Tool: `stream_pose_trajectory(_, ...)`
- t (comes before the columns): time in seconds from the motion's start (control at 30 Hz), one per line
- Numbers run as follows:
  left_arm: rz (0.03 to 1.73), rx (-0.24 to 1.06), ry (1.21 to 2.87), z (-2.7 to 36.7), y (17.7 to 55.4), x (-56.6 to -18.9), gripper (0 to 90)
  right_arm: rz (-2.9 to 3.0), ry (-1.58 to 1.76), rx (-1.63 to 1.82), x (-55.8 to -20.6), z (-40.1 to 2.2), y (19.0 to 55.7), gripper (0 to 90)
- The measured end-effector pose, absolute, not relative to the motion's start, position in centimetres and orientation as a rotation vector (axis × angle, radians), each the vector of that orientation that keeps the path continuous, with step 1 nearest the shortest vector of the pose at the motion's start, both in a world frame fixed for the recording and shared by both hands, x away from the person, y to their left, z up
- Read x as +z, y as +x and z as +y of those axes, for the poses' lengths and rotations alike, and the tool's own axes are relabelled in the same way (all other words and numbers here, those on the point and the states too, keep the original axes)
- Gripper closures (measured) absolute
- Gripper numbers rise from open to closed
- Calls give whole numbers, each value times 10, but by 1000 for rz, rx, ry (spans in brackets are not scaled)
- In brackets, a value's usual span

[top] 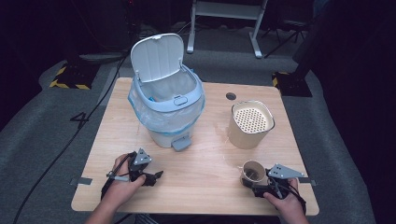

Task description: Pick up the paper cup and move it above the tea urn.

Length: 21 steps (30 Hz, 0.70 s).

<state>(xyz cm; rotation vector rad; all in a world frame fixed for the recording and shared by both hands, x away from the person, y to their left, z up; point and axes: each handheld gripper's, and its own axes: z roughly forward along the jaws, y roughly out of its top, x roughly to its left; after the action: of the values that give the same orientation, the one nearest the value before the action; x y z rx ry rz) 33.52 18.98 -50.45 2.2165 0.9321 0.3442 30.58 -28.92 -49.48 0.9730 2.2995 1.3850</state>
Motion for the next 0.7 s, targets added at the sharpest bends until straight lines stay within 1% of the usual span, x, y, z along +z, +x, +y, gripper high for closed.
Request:
stream_pose_trajectory(0.33, 907, 335, 2227, 192, 339, -504, 149, 2299, 921, 1352, -470, -296, 304, 288)
stream_pose_trajectory(0.5, 881, 328, 2241, 195, 343, -504, 149, 2303, 906, 1346, -456, -300, 307, 290)
stream_pose_trajectory(0.7, 891, 328, 2234, 194, 343, -505, 146, 2326, 919, 1365, -441, -304, 313, 290)
